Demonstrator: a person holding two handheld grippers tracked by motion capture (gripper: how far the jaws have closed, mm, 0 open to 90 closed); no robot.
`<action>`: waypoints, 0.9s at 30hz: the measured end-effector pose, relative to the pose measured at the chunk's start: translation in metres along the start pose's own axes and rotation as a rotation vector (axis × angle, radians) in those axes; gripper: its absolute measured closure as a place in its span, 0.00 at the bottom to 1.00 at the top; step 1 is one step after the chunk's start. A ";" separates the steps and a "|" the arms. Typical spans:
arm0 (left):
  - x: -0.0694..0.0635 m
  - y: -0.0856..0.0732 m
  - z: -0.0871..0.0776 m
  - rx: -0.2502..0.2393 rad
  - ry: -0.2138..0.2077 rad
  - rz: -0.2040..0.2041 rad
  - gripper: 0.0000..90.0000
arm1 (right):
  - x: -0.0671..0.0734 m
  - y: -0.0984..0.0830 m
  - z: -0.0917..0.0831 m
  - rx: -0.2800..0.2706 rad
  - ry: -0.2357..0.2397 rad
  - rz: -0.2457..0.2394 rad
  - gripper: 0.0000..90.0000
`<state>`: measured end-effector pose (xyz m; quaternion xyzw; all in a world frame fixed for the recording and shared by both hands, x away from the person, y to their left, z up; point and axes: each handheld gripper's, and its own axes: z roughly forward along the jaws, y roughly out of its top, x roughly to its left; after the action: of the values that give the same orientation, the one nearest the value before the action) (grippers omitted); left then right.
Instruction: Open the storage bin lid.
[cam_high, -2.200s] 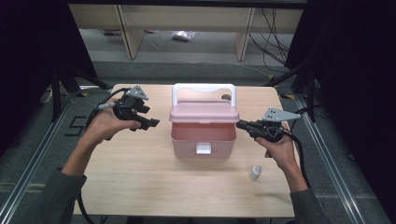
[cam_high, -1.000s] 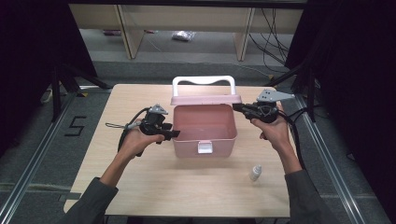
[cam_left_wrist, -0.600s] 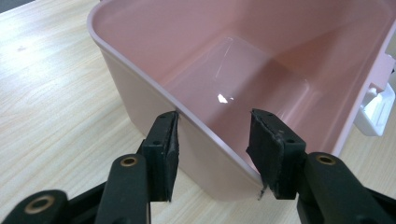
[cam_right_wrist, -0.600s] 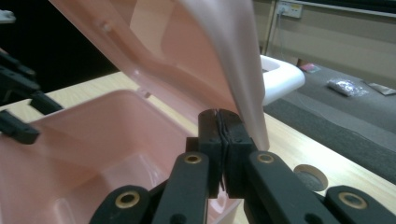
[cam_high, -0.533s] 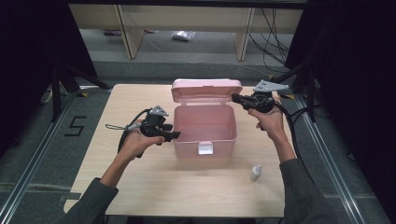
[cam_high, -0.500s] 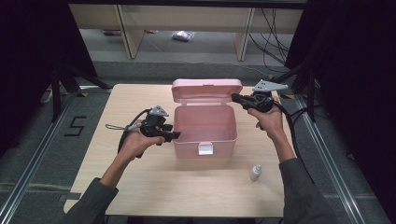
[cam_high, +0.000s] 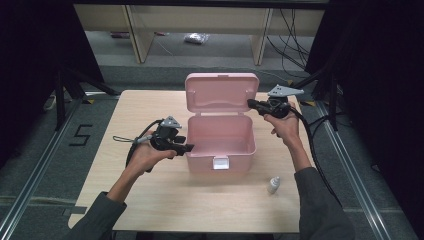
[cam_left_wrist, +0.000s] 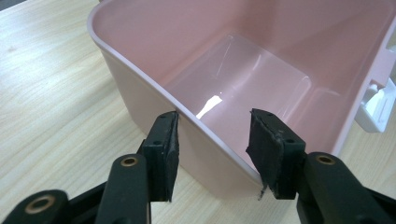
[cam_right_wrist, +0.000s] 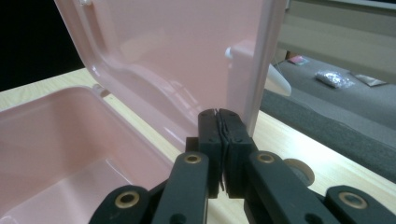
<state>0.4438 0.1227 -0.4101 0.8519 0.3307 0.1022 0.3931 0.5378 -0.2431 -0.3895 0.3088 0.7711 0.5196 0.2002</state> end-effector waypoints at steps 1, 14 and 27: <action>0.000 0.000 0.000 -0.002 -0.002 -0.004 0.58 | -0.001 -0.001 0.002 -0.011 -0.003 0.008 0.99; 0.000 0.001 0.000 0.002 -0.001 -0.013 0.58 | -0.009 -0.010 0.015 -0.005 -0.005 0.018 0.99; -0.001 0.000 0.000 -0.003 0.003 -0.025 0.58 | -0.009 -0.015 0.023 -0.008 -0.009 0.057 0.98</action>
<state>0.4434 0.1220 -0.4100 0.8468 0.3419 0.0988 0.3953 0.5554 -0.2377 -0.4124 0.3320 0.7590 0.5269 0.1899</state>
